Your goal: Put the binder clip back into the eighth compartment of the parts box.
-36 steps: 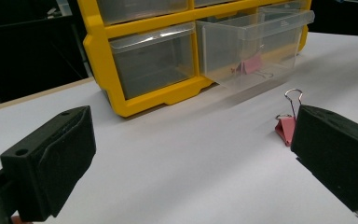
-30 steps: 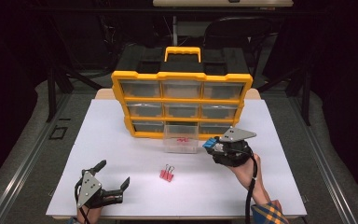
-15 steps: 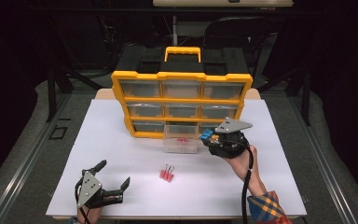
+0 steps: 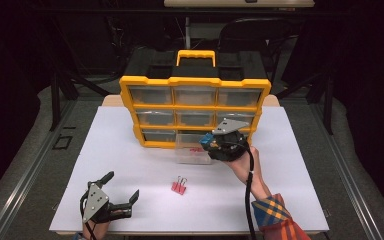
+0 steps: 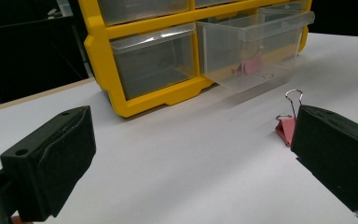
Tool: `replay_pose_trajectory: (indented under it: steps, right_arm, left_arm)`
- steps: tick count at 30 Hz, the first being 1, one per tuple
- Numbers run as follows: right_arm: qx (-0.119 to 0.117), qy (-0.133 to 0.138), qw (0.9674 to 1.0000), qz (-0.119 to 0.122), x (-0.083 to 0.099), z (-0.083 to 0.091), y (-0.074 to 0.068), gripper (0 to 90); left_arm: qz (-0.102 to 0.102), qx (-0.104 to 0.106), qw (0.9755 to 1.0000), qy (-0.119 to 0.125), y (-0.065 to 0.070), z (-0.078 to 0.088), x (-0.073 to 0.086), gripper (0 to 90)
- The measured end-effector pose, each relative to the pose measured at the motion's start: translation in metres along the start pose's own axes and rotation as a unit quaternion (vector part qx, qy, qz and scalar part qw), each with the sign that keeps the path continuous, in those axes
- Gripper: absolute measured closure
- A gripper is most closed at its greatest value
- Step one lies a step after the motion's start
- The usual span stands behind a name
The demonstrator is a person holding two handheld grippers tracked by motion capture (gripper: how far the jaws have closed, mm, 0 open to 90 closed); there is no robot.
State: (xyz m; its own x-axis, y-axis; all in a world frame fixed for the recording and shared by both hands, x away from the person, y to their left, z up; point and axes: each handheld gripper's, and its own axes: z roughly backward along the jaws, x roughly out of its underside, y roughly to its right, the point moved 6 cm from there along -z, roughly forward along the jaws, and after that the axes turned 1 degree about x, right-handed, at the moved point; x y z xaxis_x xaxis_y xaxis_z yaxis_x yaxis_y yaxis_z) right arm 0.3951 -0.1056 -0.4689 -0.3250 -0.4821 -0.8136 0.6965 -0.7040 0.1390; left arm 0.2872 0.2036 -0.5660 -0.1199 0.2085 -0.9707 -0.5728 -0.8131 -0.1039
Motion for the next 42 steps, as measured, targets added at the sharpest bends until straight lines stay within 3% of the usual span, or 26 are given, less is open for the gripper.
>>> replay_pose_trajectory:
  steps: [11, 12, 13, 14, 15, 16, 24, 34, 42]
  right_arm:
    - [0.000, -0.024, 0.9997, -0.003, -0.004, -0.028, -0.006, 48.9]
    - [0.001, -0.027, 0.9996, -0.008, -0.004, -0.034, -0.005, 40.0]
    - [0.001, -0.027, 0.9996, -0.008, -0.004, -0.034, -0.005, 40.0]
    - [0.002, -0.029, 0.9995, -0.012, -0.003, -0.036, -0.004, 30.5]
    - [0.002, -0.029, 0.9995, -0.012, -0.003, -0.036, -0.004, 30.5]
    - [0.005, -0.024, 0.9995, -0.018, -0.002, -0.035, -0.003, 22.9]
    - [-0.003, -0.009, 0.9995, -0.031, 0.013, -0.014, -0.001, 9.8]
    - [-0.010, 0.001, 0.9992, -0.038, 0.040, 0.011, -0.009, 2.0]
    - [-0.016, 0.003, 0.9989, -0.045, 0.059, 0.018, -0.017, 1.3]
  left_arm:
    - [0.002, 0.002, 1.0000, -0.001, 0.000, 0.000, 0.000, 0.0]
    - [0.002, 0.002, 1.0000, -0.001, 0.000, 0.000, 0.000, 0.0]
    - [0.002, 0.002, 1.0000, -0.001, 0.000, 0.000, 0.000, 0.0]
    - [0.002, 0.000, 1.0000, 0.000, 0.000, 0.000, 0.000, 0.0]
    - [0.002, 0.000, 1.0000, 0.000, 0.000, 0.000, 0.000, 0.0]
    - [0.002, 0.000, 1.0000, -0.001, -0.001, 0.000, 0.000, 0.0]
    - [0.002, 0.001, 1.0000, 0.000, 0.000, 0.000, 0.000, 0.0]
    - [0.001, 0.000, 1.0000, 0.001, 0.000, 0.000, 0.000, 0.0]
    - [0.000, 0.000, 1.0000, -0.001, 0.000, 0.000, 0.000, 0.0]
